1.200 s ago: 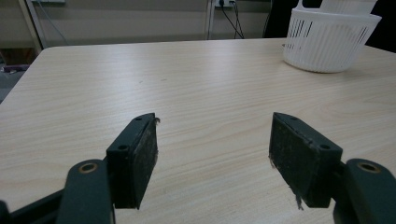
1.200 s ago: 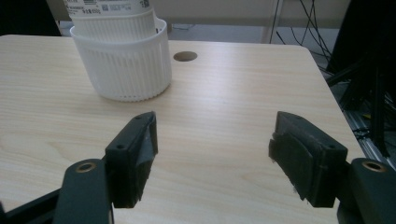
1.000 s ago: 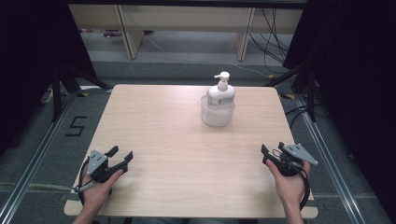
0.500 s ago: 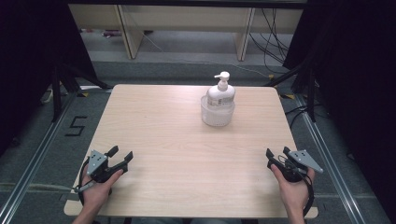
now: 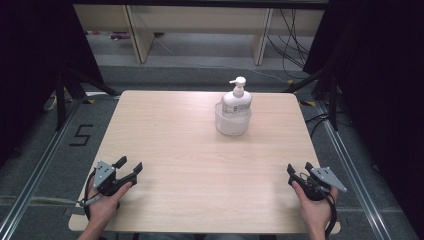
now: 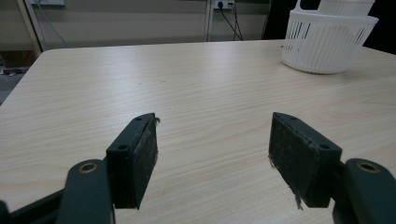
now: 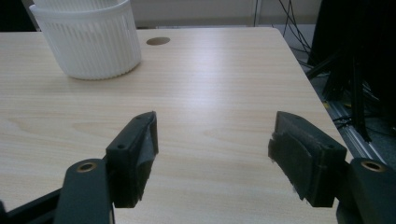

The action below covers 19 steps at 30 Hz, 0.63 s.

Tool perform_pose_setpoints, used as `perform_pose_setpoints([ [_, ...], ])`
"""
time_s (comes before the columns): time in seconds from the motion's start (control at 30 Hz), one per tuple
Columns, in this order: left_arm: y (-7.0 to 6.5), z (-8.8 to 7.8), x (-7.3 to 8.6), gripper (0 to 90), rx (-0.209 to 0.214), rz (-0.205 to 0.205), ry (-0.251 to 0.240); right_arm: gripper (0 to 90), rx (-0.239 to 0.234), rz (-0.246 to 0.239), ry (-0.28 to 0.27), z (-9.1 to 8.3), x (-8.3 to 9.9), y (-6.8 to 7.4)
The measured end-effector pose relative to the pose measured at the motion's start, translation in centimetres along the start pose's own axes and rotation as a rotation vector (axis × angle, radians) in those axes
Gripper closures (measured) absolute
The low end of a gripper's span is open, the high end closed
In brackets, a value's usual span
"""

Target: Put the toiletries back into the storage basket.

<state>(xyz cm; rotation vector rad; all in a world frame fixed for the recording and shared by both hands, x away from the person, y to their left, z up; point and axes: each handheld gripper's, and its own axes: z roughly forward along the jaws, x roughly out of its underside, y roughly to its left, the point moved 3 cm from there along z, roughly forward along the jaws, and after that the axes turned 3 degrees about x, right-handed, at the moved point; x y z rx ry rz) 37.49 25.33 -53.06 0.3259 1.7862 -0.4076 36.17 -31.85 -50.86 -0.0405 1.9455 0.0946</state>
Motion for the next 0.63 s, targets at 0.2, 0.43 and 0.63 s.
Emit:
perform_pose_setpoints([
  [0.2,0.02,-0.01,0.00,32.0,-0.001,-0.001,0.000,32.0,0.010,0.005,-0.007,0.20,0.39,-0.12],
  [0.43,0.03,0.05,-0.01,32.2,-0.001,-0.002,0.002,31.8,0.003,0.005,0.005,0.36,0.53,0.09],
  [0.63,0.08,0.19,-0.02,32.1,0.004,0.005,-0.003,31.6,-0.003,0.004,0.001,0.21,0.53,0.17],
])
